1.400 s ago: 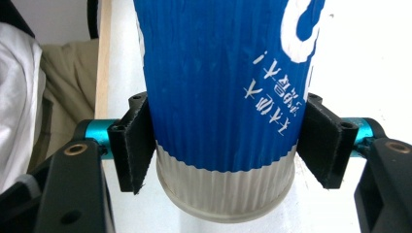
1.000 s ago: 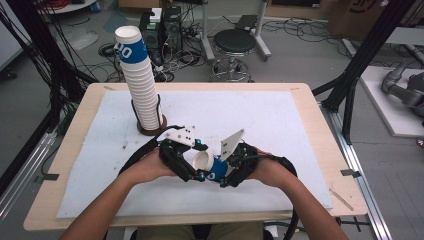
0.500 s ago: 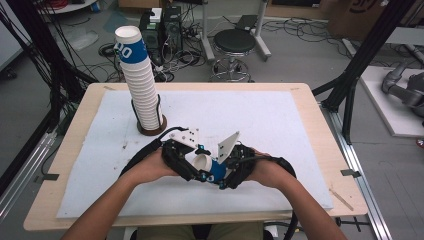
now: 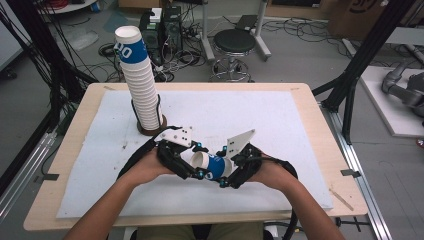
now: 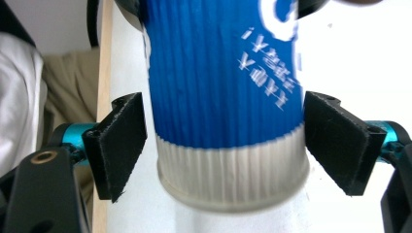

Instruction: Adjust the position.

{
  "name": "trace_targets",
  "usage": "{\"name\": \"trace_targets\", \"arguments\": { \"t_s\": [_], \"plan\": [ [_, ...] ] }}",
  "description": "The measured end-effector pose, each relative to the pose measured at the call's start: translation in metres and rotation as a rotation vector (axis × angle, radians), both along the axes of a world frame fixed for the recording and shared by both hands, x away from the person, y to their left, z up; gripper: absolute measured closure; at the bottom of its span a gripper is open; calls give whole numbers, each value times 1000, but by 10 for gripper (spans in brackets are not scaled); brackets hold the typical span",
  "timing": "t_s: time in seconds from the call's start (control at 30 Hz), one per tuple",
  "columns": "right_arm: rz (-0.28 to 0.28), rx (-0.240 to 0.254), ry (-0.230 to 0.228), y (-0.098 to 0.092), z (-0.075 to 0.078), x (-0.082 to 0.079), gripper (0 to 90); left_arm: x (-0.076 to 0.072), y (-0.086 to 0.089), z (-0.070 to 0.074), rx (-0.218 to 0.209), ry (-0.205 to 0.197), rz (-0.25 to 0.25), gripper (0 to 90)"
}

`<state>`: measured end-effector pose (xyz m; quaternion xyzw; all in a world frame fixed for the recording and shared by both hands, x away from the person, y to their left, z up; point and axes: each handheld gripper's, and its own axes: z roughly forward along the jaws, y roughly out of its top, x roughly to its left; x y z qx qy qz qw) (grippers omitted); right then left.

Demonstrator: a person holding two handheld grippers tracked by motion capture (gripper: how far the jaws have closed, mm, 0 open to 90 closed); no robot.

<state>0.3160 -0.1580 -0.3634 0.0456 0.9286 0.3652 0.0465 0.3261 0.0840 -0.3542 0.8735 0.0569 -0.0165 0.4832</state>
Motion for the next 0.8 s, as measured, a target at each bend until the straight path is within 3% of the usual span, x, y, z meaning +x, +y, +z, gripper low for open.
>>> {"name": "trace_targets", "arguments": {
  "t_s": [0.2, 0.43, 0.53, 0.8],
  "plan": [
    [-29, 122, 20, -15, 2, 0, 181, 1, 11, -4, -51, 12, 14, 303],
    [-73, 270, 46, -34, -2, -3, 181, 2, 26, -10, -168, 23, 44, 302],
    [-96, 315, 47, -39, -6, -5, 180, 2, 32, -11, -220, 34, 49, 302],
    [-128, 413, 84, -49, -19, -9, 180, 2, 38, -14, -300, 31, 51, 301]
  ]
}}
